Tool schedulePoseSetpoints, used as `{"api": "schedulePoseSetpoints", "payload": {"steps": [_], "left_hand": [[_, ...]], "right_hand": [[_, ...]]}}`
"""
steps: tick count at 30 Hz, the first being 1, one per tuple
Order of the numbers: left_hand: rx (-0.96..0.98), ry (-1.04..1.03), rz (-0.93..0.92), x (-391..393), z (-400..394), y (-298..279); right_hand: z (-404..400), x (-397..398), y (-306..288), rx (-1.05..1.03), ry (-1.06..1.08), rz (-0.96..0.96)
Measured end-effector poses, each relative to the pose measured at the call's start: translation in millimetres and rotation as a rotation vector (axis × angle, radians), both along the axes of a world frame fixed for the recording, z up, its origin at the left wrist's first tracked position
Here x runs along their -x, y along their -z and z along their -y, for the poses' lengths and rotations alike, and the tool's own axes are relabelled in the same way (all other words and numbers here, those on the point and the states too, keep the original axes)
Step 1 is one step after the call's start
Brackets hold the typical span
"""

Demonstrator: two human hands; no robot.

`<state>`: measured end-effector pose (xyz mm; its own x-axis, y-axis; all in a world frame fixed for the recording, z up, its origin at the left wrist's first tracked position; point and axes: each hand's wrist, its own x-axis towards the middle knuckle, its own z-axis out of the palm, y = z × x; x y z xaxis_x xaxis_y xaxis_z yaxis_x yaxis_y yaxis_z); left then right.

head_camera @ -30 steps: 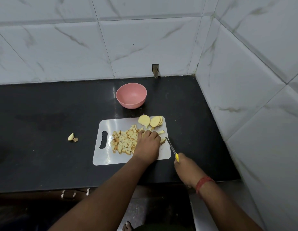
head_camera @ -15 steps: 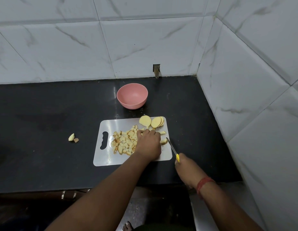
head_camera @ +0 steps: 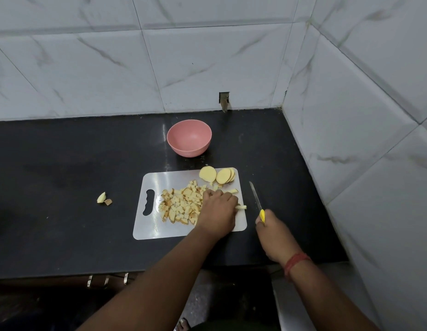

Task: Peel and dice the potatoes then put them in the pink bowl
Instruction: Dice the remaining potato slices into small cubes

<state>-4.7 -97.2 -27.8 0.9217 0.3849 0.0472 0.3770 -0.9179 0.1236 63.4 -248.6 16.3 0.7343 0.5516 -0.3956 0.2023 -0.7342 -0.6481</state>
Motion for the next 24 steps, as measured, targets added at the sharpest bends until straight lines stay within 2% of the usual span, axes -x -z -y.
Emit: {"api": "schedulePoseSetpoints", "payload": {"steps": [4,13,24], "left_hand": [[0.032,-0.128,-0.055,-7,-8,-4],[0.050,-0.084,-0.053,-3,-10,-2],[0.027,-0.030,-0.071,-2,-11,-5]], "right_hand": [[-1,4,3,0.027,-0.028,-0.005],[-3,16,15,0.260,-0.180,0.037],[-8,20,23,0.346,-0.206,0.085]]}}
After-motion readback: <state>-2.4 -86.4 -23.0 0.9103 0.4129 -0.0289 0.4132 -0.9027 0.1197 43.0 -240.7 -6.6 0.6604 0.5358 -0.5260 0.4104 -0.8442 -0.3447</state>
